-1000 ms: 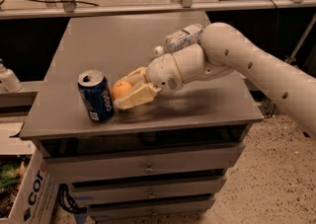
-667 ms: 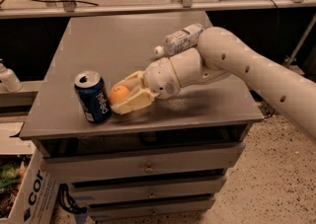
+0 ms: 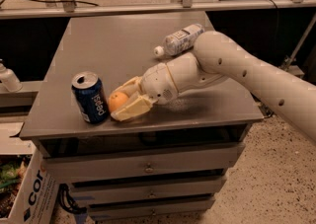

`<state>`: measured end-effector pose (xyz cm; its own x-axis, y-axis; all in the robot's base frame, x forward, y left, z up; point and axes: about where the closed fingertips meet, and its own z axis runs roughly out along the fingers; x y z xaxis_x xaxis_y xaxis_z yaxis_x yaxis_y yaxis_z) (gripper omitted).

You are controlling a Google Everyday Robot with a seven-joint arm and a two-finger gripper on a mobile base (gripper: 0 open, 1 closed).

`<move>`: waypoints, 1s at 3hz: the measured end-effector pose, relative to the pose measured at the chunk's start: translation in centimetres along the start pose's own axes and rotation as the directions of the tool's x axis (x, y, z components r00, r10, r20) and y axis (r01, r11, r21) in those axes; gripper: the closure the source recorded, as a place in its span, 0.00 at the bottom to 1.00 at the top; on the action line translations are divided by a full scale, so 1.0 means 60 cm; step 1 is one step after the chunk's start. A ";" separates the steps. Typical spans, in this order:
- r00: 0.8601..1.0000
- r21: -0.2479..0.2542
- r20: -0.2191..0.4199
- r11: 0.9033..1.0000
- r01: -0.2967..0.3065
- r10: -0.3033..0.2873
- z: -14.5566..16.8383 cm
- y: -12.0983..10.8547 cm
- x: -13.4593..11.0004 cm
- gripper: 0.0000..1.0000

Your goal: Move orange near pepsi can

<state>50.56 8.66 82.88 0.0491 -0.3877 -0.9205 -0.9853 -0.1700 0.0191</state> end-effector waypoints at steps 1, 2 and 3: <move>1.000 0.004 -0.014 1.000 0.006 -0.005 0.002 0.001 0.006 0.59; 1.000 0.004 -0.022 1.000 0.007 -0.007 0.004 0.002 0.009 0.36; 1.000 0.004 -0.026 1.000 0.006 -0.006 0.004 0.001 0.011 0.13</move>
Offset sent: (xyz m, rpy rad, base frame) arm 0.0009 -0.0043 -0.0080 -0.0293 -0.0162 -0.0105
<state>50.46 8.63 82.19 0.0593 -0.4097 -0.9103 -0.9856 -0.1685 0.0117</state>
